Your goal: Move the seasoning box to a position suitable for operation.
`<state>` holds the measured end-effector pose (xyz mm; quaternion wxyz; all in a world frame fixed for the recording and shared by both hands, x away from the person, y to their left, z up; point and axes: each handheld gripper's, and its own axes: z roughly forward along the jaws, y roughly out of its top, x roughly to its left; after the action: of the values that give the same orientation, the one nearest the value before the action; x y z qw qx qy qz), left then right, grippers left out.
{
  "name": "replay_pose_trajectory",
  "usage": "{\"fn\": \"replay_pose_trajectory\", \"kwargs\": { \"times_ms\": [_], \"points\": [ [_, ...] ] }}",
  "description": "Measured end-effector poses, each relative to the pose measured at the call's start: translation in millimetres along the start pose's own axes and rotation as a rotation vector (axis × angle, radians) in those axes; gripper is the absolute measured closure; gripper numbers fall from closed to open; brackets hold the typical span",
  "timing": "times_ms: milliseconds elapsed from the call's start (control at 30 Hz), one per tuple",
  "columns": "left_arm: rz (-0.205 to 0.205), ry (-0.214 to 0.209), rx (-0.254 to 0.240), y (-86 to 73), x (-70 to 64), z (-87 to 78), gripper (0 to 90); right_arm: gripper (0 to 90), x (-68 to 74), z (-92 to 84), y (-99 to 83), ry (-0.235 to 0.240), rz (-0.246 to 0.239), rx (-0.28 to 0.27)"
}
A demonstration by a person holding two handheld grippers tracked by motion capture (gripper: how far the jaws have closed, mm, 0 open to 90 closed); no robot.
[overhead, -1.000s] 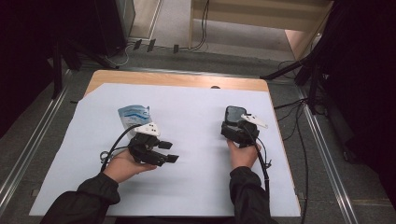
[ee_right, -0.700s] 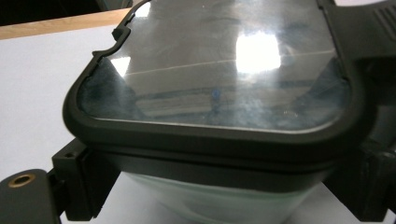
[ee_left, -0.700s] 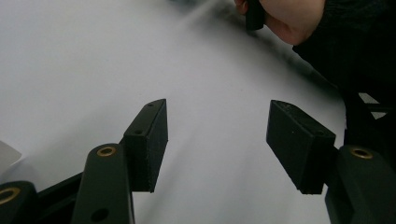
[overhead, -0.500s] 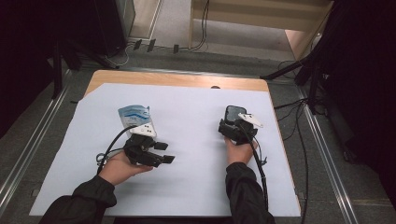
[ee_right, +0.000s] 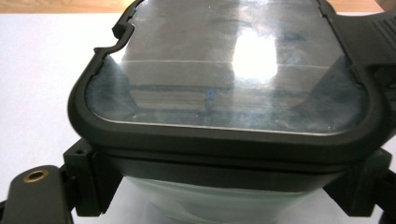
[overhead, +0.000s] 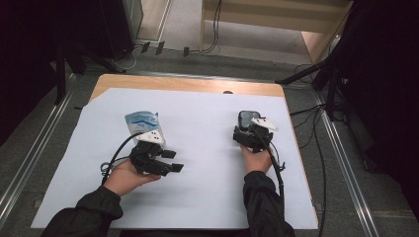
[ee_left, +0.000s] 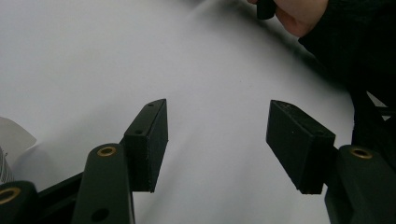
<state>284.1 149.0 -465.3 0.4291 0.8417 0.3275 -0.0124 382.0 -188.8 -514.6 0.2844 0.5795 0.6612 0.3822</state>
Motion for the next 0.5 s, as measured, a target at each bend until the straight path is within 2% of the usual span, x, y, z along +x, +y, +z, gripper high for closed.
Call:
{"fn": "replay_pose_trajectory", "kwargs": {
  "times_ms": [233,367,400,500],
  "points": [
    [-0.005,0.002,0.002,0.3,1.3,1.4,40.4,14.6,-5.9,-2.3,-0.7,0.034,-0.033,-0.004],
    [-0.006,-0.001,0.01,0.4,1.5,2.7,41.2,15.3,-9.6,-4.8,-2.2,0.052,-0.018,-0.021],
    [-0.01,-0.001,0.012,0.4,1.5,4.0,41.4,15.5,-13.0,-5.5,-2.8,0.07,-0.011,-0.032],
    [-0.009,-0.003,0.022,1.1,0.9,6.2,41.5,15.6,-14.4,-6.8,-2.7,0.082,-0.001,-0.027]
  ]
}}
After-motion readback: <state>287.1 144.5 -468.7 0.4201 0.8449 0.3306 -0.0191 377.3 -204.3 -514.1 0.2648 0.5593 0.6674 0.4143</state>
